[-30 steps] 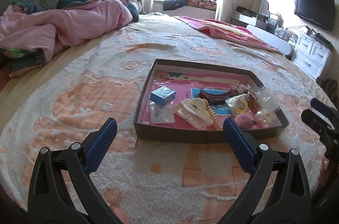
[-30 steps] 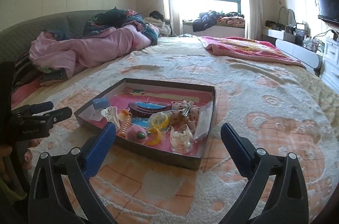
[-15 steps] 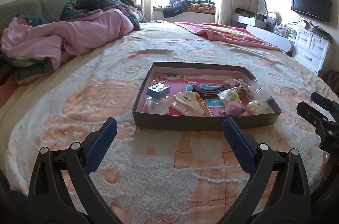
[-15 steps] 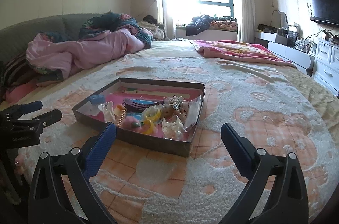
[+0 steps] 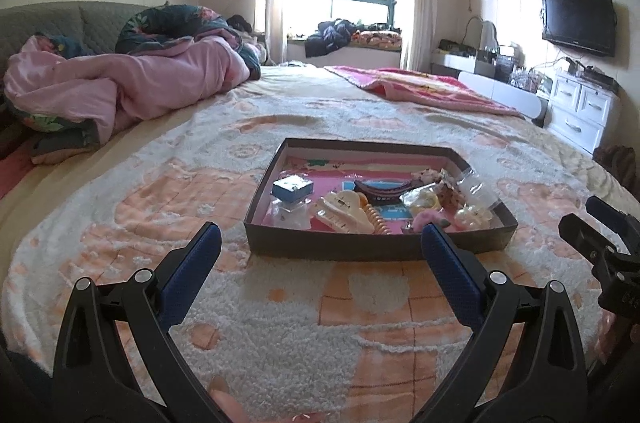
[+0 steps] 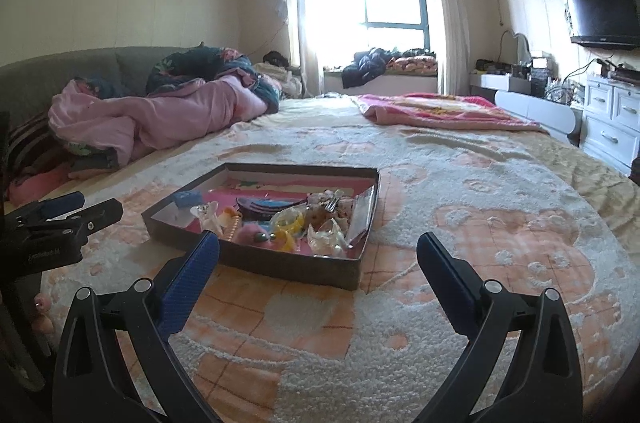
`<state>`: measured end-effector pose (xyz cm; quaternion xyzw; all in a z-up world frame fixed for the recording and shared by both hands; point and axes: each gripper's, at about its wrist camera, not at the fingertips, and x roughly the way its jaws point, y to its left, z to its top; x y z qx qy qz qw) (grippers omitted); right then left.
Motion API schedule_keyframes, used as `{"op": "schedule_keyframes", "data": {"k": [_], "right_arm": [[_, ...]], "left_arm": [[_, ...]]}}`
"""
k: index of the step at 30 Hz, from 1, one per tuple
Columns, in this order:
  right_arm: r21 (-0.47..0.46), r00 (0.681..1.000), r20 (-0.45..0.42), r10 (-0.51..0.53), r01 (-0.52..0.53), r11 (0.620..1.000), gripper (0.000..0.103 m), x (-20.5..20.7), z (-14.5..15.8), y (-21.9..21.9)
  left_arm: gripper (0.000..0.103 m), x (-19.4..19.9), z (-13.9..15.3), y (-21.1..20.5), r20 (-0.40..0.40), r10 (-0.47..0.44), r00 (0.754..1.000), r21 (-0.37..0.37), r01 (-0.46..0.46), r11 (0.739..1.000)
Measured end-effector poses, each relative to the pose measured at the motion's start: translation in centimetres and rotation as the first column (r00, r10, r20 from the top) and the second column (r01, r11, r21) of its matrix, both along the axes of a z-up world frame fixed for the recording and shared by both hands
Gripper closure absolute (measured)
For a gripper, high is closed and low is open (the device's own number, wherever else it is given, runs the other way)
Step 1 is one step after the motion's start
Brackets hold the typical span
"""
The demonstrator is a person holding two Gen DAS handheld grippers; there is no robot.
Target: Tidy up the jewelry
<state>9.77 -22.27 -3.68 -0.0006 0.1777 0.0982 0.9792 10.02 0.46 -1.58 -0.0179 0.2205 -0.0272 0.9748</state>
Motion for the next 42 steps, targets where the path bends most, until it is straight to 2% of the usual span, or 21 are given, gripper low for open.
{"op": "schedule_keyframes", "data": {"k": [7, 17, 42], "right_arm": [[0.015, 0.997, 0.072, -0.038, 0.037, 0.999, 0.007, -0.2, -0.2, -0.7], [0.000, 0.994, 0.100, -0.043, 0.044, 0.999, 0.007, 0.2, -0.9, -0.7], [0.006, 0.996, 0.082, -0.026, 0.025, 1.000, 0.006, 0.4, -1.2, -0.5]], "left_arm": [[0.011, 0.3, -0.4, 0.2, 0.023, 0.007, 1.000, -0.002, -0.007, 1.000], [0.011, 0.7, -0.6, 0.0, 0.030, 0.009, 1.000, 0.020, -0.009, 1.000], [0.011, 0.6, -0.8, 0.1, 0.033, 0.014, 0.999, 0.016, -0.014, 1.000]]}}
